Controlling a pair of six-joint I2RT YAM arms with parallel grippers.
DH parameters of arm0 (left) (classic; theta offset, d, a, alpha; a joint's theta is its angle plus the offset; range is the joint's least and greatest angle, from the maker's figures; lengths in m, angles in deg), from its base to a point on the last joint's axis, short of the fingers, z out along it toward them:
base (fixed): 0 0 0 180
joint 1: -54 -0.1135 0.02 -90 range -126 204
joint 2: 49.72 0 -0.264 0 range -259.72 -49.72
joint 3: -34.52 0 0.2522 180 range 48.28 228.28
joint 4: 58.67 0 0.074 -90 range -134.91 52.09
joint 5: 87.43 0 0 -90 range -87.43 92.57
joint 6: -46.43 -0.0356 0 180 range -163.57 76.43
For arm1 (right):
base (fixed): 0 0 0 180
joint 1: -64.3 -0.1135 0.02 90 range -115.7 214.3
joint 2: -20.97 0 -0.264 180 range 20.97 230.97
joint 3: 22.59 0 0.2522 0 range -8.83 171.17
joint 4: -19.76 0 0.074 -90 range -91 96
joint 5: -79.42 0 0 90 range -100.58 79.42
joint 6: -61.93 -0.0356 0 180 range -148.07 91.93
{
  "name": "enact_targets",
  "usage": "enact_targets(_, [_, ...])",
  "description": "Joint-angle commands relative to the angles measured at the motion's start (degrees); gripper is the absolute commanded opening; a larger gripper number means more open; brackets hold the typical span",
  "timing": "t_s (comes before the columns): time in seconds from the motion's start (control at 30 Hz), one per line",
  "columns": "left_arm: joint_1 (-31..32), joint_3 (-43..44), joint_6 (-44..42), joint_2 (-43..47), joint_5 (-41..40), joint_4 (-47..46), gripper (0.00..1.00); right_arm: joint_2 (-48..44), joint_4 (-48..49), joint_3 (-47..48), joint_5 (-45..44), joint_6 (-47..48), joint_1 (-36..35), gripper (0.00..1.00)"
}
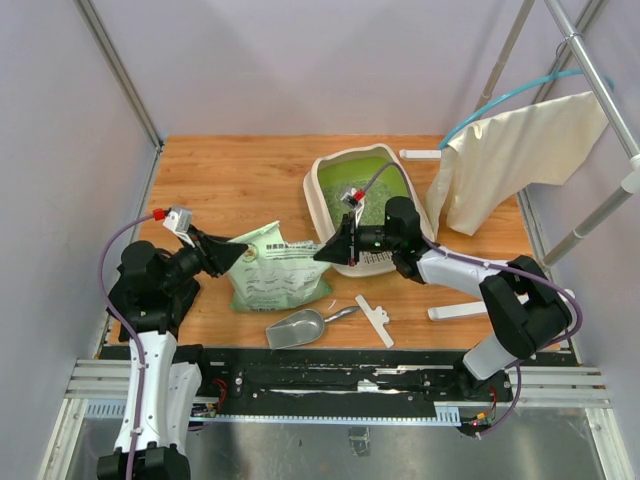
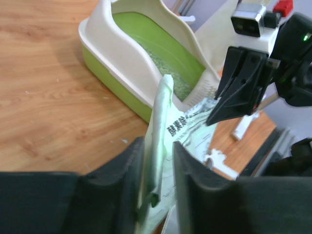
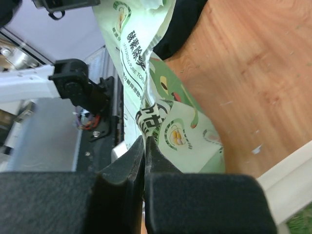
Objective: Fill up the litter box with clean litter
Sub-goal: Close the cat litter bag at the center of the board.
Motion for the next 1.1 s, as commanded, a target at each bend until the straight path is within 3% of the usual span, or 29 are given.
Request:
enact_targets(0.0, [-0.33, 1.14, -4.33, -0.79, 1.61, 1.28, 0.2, -0.95, -7.87, 3.82, 2.8, -10.41, 1.07, 0.01])
enact_targets(0.03, [-0.37, 1.85, -5.48, -0.92, -0.16, 3.35, 0.1, -0.55, -9.42, 4.49, 3.46, -12.23, 1.32, 0.01])
enact_targets(0.1, [-0.38, 3.09, -7.14, -0.66, -4.73, 6.79, 0.01, 0.23, -10.13, 4.76, 4.77, -15.68, 2.31, 0.01])
enact_targets(0.27, [-0.39, 6.08, -11.16, 1.34, -11.8, 11.88, 0.01, -0.31, -9.48, 3.07, 3.69, -22.7, 5.86, 0.01])
enact_targets(0.33, [-0.47, 6.61, -11.8, 2.13, -9.44, 10.8, 0.0, -1.03, -12.41, 3.22, 2.22, -21.75, 6.82, 0.01])
enact_targets(0.47, [-0.39, 4.29, -6.13, 1.23, 2.09, 2.54, 0.01, -2.93, -18.75, 5.0, 1.69, -11.3, 5.64, 0.04])
enact_targets(0.5, [-0.43, 3.08, -3.88, 1.49, 4.21, -0.86, 0.01, -4.14, -17.37, 4.29, 1.57, -8.83, 5.21, 0.13])
enact_targets(0.57, [-0.39, 0.83, 0.43, 2.26, 7.6, -7.82, 0.0, -6.98, -14.56, 2.35, 0.83, -0.29, 4.08, 0.46])
enact_targets(0.7, [-0.39, -1.69, 7.78, 1.66, 14.05, -20.27, 0.01, -10.32, -5.81, -2.87, 1.81, 22.51, 2.18, 0.95])
enact_targets(0.73, [-0.39, -2.0, 9.22, 1.62, 14.88, -22.75, 0.0, -10.49, -2.76, -3.78, 2.86, 26.47, 2.08, 0.99])
enact_targets(0.87, [-0.39, -1.84, 12.15, 1.58, 15.17, -28.06, 0.01, -7.54, -1.74, -2.35, 7.74, 37.75, 2.06, 0.99])
enact_targets(0.97, [-0.4, -1.44, 14.09, 1.12, 15.15, -31.86, 0.01, -4.63, -1.52, 0.32, 10.63, 38.07, 1.51, 0.99])
enact_targets(1.07, [-0.45, 0.43, 11.65, 0.83, 12.46, -28.02, 0.01, -5.26, -1.68, 0.54, 11.98, 39.4, 0.84, 0.98])
